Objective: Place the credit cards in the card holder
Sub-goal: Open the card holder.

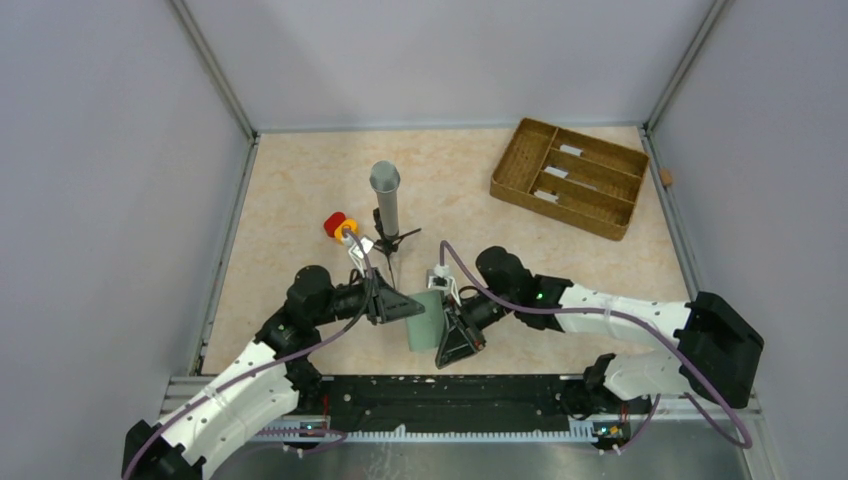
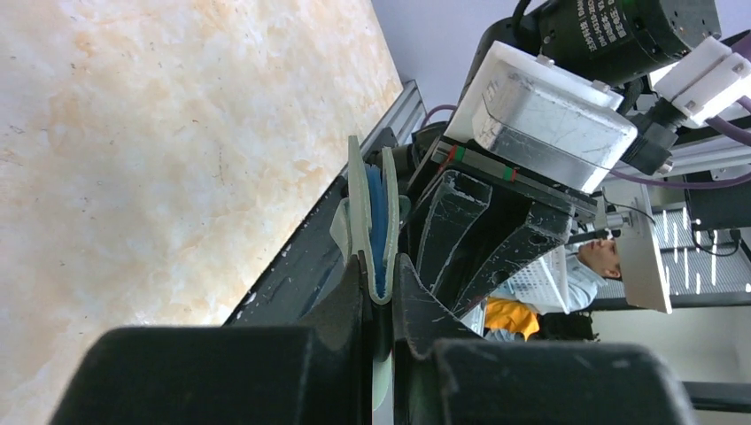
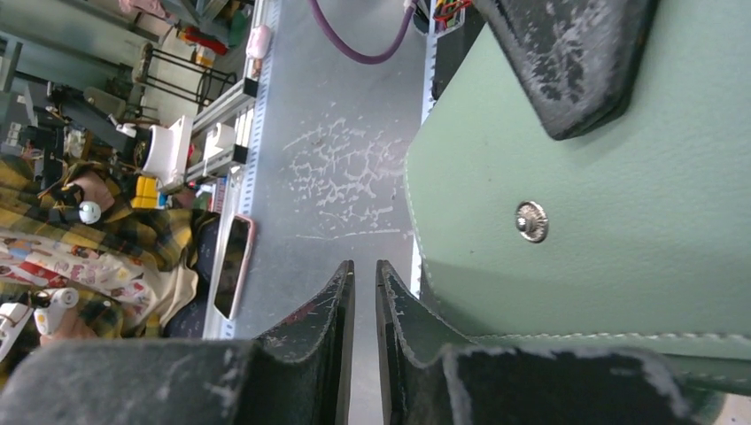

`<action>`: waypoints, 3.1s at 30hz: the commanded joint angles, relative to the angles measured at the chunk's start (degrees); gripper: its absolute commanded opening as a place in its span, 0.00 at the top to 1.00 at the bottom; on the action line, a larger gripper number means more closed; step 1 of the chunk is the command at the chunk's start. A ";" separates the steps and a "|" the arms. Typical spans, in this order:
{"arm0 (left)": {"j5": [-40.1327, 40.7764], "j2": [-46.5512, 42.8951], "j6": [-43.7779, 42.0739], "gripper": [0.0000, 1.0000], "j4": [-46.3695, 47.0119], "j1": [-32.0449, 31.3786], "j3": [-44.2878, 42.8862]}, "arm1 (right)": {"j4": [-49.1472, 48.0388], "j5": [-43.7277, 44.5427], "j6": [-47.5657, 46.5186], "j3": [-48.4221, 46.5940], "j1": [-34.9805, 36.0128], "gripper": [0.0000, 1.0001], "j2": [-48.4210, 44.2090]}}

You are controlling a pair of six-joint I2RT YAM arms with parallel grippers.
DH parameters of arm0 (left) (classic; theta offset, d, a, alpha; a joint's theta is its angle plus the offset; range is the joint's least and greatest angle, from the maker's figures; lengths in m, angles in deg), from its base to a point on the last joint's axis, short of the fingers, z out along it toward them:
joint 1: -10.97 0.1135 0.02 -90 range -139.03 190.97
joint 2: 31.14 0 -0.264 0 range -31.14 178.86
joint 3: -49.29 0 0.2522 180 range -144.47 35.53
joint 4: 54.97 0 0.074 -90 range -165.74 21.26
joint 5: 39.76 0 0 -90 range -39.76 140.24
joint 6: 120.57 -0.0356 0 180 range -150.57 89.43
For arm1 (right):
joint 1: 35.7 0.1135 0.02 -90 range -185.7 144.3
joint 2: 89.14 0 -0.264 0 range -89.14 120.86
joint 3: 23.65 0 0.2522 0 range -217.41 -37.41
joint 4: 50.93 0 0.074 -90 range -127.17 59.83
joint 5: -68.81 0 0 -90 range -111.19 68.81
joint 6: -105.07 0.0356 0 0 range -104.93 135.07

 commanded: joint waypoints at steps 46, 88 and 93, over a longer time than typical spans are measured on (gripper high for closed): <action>8.31 8.62 -8.78 0.14 -0.69 -0.42 8.13 | -3.99 19.05 15.48 13.67 -10.07 1.00 -5.04; 34.20 34.06 -6.65 0.47 -0.70 -22.60 -5.95 | 31.97 47.39 31.94 21.84 -12.76 1.00 -24.39; 30.84 36.59 -6.65 0.47 2.60 -23.00 -6.63 | 29.84 46.95 31.02 21.19 -12.74 1.00 -22.28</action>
